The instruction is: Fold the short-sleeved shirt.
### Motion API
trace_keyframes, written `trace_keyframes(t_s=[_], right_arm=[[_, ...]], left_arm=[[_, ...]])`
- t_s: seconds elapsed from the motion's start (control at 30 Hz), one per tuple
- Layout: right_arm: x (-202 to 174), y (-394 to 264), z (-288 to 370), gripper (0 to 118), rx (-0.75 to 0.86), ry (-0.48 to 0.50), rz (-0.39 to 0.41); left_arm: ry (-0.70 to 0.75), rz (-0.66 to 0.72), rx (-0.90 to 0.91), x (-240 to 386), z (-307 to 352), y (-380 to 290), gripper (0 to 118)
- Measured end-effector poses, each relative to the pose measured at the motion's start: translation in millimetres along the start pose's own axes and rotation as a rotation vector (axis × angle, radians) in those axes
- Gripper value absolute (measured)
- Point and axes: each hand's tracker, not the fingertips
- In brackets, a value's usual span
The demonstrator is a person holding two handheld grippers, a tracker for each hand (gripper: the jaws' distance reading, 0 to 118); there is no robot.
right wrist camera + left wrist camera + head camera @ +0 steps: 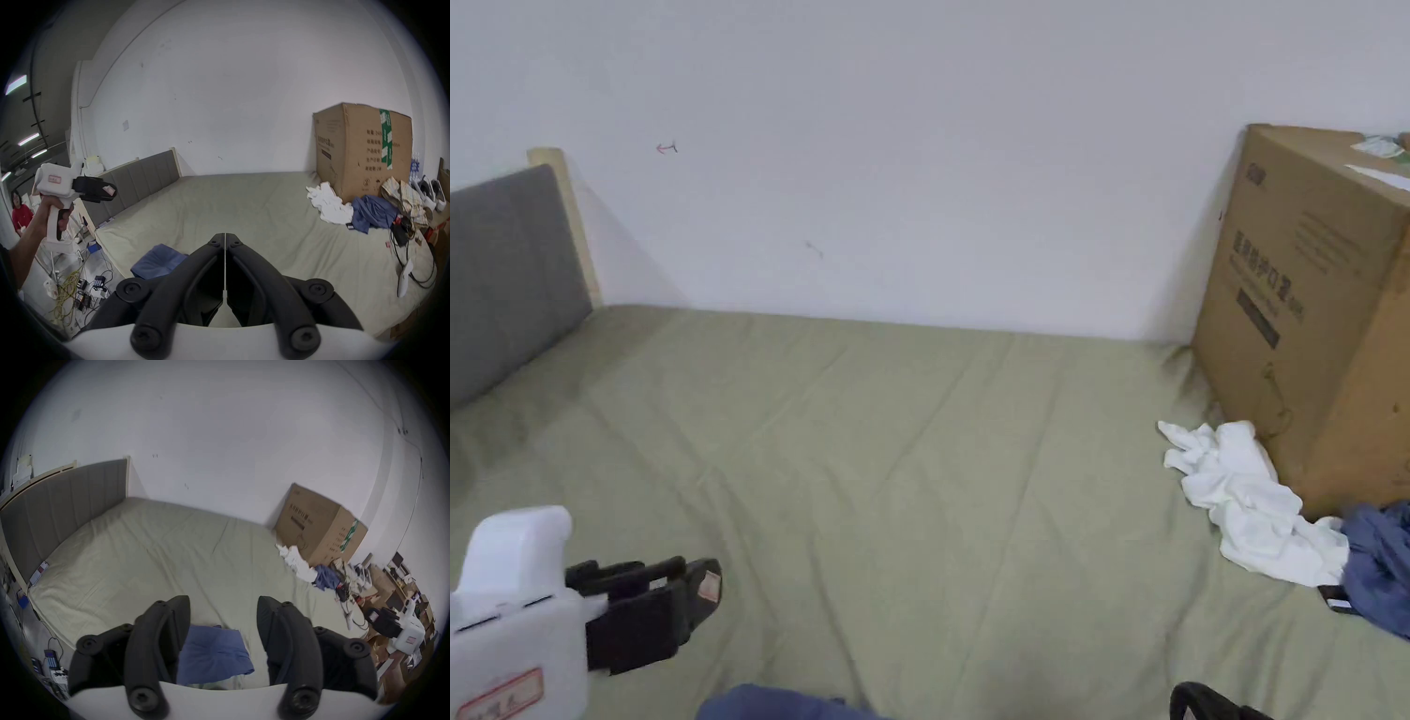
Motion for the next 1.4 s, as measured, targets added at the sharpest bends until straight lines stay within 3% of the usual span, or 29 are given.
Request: trace_keyframes(t_s=[0.03,0.07,0.17,0.23,0.37,0.5,0.63,0.77,0.8,0.83,0.87,0.9,0.93,0.97,1.0,1.03,1.13,1.2,1.33,1.4], right_arm=[[-5,2,-1,3,0.008,0.010,0.008],[-10,2,-2,3,0.015,0.022,0.012],[-25,8,-8,3,0.027,0.070,0.009],[-32,15,-14,3,0.024,0.083,0.020],[-52,37,-28,3,0.051,0.153,0.062],[-79,29,-77,3,0.026,0.210,0.118],[-109,-27,-159,3,-0.193,0.330,0.016],[-143,-104,-223,3,-0.417,0.336,0.072],[-135,-134,-247,3,-0.483,0.342,0.067],[-137,-152,-255,3,-0.525,0.339,0.057],[-138,-169,-262,3,-0.580,0.315,0.068],[-136,-184,-265,3,-0.620,0.292,0.083],[-128,-198,-267,3,-0.615,0.278,0.039],[-118,-199,-262,3,-0.566,0.288,-0.046],[-110,-195,-260,3,-0.530,0.303,-0.130],[-105,-194,-261,3,-0.557,0.302,-0.149],[-94,-200,-260,3,-0.542,0.329,-0.085],[-91,-203,-257,3,-0.527,0.347,-0.085],[-76,-211,-257,3,-0.510,0.364,-0.245],[-72,-215,-255,3,-0.500,0.365,-0.223]], left_arm=[[-0.019,0.018,0.033,-2,12,-9,8],[-0.018,0.055,0.107,-2,23,-22,7],[0.057,0.018,0.128,-3,39,-45,7],[0.018,-0.030,0.089,-17,40,-51,6],[-0.010,0.018,0.086,-42,50,-53,6],[-0.036,0.159,0.046,-71,46,-61,6],[-0.058,0.330,0.051,-99,38,-76,19],[-0.052,0.354,0.015,-111,24,-85,19],[-0.059,0.362,0.001,-114,19,-85,20],[-0.067,0.378,-0.025,-117,13,-86,23],[-0.082,0.385,-0.041,-121,6,-85,35],[-0.101,0.393,-0.076,-123,0,-86,68],[-0.120,0.396,-0.108,-127,-9,-84,94],[-0.122,0.387,-0.168,-129,-21,-82,104],[-0.099,0.380,-0.226,-132,-33,-80,104],[-0.106,0.362,-0.250,-134,-41,-80,104],[-0.085,0.312,-0.271,-144,-80,-83,104],[-0.162,0.356,-0.372,-153,-111,-89,104],[-0.335,0.409,-0.501,-160,-164,-111,106],[-0.393,0.404,-0.563,-161,-190,-124,106]])
